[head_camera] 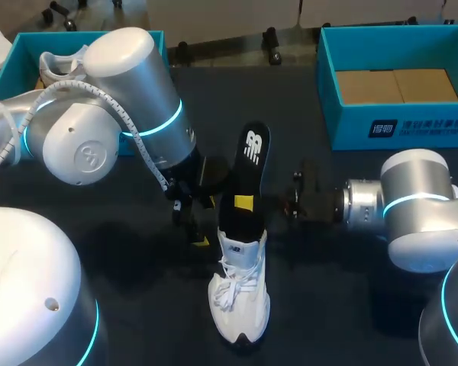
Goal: Take the shoe out of the shoebox, open the shoe tongue, remove and reinsert the insole, then place the shoe into the shoebox
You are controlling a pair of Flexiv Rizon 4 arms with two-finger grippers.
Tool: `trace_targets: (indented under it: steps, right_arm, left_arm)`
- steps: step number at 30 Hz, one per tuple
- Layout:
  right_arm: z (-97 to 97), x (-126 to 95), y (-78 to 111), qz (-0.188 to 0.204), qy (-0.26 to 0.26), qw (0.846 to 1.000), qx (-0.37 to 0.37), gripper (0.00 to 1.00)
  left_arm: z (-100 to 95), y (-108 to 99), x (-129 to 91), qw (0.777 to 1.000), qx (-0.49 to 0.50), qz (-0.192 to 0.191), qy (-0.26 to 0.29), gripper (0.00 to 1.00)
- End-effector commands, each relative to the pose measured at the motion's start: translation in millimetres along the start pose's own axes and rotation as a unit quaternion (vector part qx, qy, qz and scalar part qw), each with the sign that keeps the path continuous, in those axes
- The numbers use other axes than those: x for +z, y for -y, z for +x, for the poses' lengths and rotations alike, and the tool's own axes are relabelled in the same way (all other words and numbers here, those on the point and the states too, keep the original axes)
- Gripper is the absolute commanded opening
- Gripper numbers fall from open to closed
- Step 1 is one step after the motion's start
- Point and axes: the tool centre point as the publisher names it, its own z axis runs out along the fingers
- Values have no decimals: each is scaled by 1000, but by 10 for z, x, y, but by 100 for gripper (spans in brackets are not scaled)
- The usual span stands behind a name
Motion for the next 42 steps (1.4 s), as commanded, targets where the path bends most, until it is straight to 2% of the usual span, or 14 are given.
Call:
trace_targets:
  steps: [1,5,13,29,40,42]
  right_arm:
    - [-31,27,-8,2,-3,1000,3,14]
    - [-37,38,-14,-3,3,1000,13,0]
    - [-46,19,80,-8,10,999,42,0]
    - [-22,-33,400,18,2,991,135,0]
    - [41,-74,418,25,-6,990,137,0]
    - [41,-67,396,22,-8,991,129,14]
  left_arm:
    - [4,-4,-2,1000,0,0,0,100]
    - [4,-4,-2,1000,0,0,0,100]
    - [4,-4,-2,1000,0,0,0,100]
    - [4,-4,-2,1000,0,0,0,100]
    - [4,-4,-2,1000,0,0,0,100]
    - [4,-4,-2,1000,0,0,0,100]
